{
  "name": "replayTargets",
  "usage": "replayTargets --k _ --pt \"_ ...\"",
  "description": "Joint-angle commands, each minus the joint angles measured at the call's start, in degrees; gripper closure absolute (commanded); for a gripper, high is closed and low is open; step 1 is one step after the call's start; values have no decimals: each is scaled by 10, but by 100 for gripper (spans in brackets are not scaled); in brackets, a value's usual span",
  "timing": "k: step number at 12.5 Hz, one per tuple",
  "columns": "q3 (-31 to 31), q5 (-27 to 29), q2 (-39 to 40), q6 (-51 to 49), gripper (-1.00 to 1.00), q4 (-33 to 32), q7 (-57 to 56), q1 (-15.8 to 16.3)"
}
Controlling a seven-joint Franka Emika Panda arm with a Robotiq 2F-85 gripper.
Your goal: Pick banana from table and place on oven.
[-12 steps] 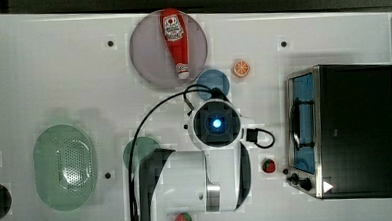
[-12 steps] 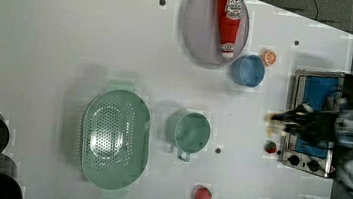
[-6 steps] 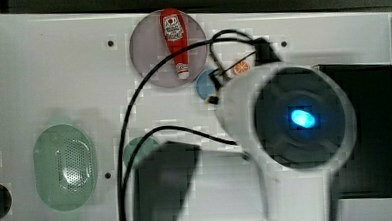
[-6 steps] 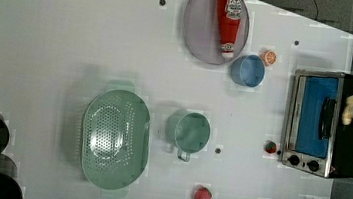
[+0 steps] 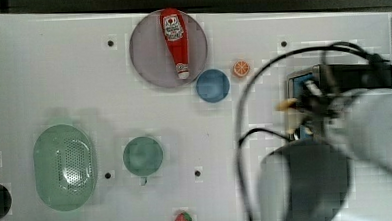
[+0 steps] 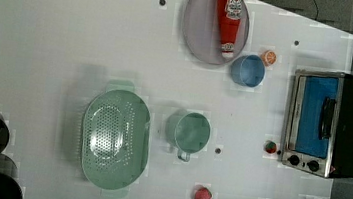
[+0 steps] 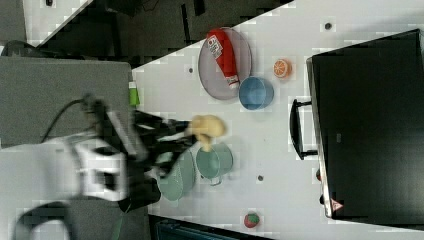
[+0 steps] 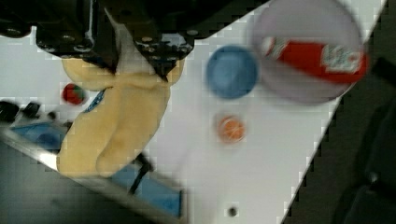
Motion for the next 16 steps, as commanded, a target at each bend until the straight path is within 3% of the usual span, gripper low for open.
replayTargets --k 1,4,9,11,16 --pt "-60 1 69 41 57 -3 -157 -20" --pt "-113 -3 130 114 57 7 -282 -21" --pt "-163 -2 201 124 57 42 -415 -27" --pt "-166 0 205 121 27 43 -431 -28" --pt "-157 0 207 112 -87 42 -431 -26"
